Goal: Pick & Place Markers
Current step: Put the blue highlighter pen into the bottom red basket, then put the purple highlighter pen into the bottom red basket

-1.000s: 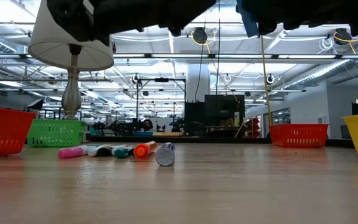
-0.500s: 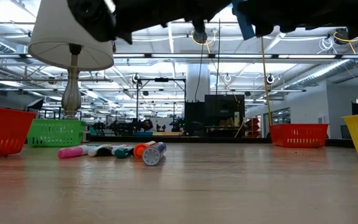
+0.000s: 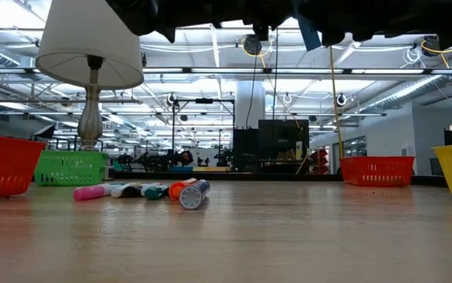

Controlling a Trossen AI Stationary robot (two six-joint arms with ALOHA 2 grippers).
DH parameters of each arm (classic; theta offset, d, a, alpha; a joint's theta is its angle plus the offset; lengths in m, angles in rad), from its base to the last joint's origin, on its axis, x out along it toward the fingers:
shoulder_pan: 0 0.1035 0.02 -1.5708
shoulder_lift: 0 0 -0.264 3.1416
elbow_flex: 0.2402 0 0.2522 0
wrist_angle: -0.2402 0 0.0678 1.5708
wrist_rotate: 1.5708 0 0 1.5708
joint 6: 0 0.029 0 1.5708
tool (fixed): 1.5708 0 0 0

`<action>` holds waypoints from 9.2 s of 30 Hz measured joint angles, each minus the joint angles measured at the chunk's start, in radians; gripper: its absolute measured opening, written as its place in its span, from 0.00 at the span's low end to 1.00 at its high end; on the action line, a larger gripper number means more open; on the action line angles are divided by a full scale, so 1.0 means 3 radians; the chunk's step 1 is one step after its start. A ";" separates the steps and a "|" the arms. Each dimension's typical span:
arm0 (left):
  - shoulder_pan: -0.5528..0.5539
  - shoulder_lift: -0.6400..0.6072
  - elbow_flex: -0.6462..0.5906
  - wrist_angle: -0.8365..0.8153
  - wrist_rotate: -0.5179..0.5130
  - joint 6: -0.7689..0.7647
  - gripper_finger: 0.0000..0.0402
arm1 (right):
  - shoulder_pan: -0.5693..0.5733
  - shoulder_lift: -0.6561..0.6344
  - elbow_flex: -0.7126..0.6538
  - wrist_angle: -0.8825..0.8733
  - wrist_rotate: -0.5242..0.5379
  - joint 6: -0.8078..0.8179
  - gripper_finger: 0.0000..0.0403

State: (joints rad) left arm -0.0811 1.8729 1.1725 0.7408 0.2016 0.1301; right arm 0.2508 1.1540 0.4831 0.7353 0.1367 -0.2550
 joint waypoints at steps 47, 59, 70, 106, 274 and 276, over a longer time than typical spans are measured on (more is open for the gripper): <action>-0.0106 -0.0011 -0.0009 0.0127 -0.0380 0.0721 0.25 | 0.0356 -0.0101 -0.0003 0.0114 0.0795 -0.0419 0.11; -0.0203 -0.0028 -0.0010 0.0131 -0.0630 0.0941 0.18 | 0.0355 -0.0114 0.0003 0.0082 0.0815 -0.0413 0.11; -0.0291 -0.0710 -0.0008 -0.0669 -0.0831 0.0823 0.15 | 0.0334 -0.0119 -0.0003 -0.0005 0.0901 -0.0201 0.21; -0.2098 -0.1467 -0.0792 -0.5967 -0.1255 -0.7139 0.15 | 0.0327 -0.1086 0.0001 -0.1667 0.1899 0.1075 0.53; -0.0016 -0.0580 -0.0952 0.0477 -0.0930 0.0228 0.38 | 0.0037 -0.0357 -0.0700 0.0462 0.0577 0.0486 0.12; -0.0002 -0.0580 -0.0950 0.0481 -0.1098 0.0225 0.41 | 0.0045 -0.0357 -0.0698 0.0480 0.0577 0.0479 0.12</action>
State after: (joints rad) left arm -0.0817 1.6989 0.8876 0.8852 -0.1279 0.1975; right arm 0.2642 1.0470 0.2737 0.8792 0.3099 -0.1115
